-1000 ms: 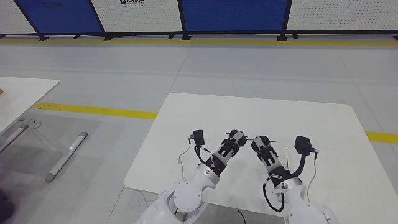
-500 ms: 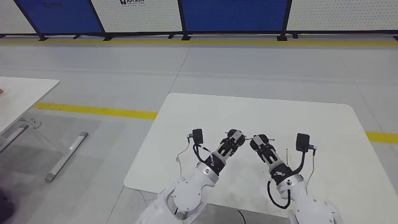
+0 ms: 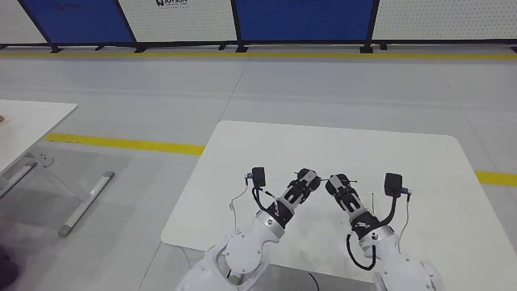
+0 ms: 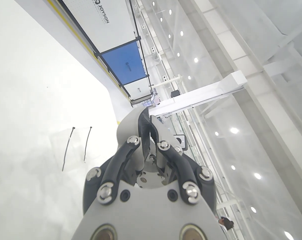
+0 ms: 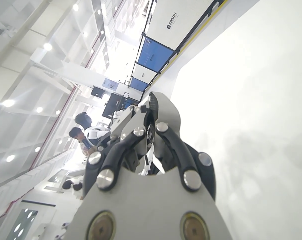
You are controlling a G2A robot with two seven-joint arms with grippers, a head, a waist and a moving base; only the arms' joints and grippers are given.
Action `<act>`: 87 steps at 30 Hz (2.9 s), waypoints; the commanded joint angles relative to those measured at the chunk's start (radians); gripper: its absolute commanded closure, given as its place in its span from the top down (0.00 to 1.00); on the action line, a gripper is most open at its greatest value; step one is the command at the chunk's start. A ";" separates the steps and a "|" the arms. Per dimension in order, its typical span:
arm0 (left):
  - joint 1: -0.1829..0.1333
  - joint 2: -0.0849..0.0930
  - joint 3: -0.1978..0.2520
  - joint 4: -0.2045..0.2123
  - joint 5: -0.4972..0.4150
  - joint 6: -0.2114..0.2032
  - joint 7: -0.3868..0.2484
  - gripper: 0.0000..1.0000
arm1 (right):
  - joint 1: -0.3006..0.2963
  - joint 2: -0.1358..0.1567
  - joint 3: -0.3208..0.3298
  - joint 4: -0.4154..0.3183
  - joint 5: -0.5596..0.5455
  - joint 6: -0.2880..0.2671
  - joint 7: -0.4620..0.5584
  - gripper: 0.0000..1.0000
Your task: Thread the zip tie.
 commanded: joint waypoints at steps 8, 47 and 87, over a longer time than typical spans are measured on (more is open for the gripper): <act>0.001 -0.002 0.003 0.002 0.011 0.004 0.003 0.00 | -0.009 0.003 0.001 -0.011 -0.017 0.013 -0.007 0.00; -0.016 -0.007 0.029 0.023 0.196 0.049 0.016 0.09 | -0.020 0.009 -0.011 -0.011 -0.101 0.012 -0.041 0.00; -0.004 -0.009 0.021 0.006 0.197 0.047 -0.012 0.00 | -0.013 0.014 -0.003 -0.018 -0.069 0.009 -0.013 0.40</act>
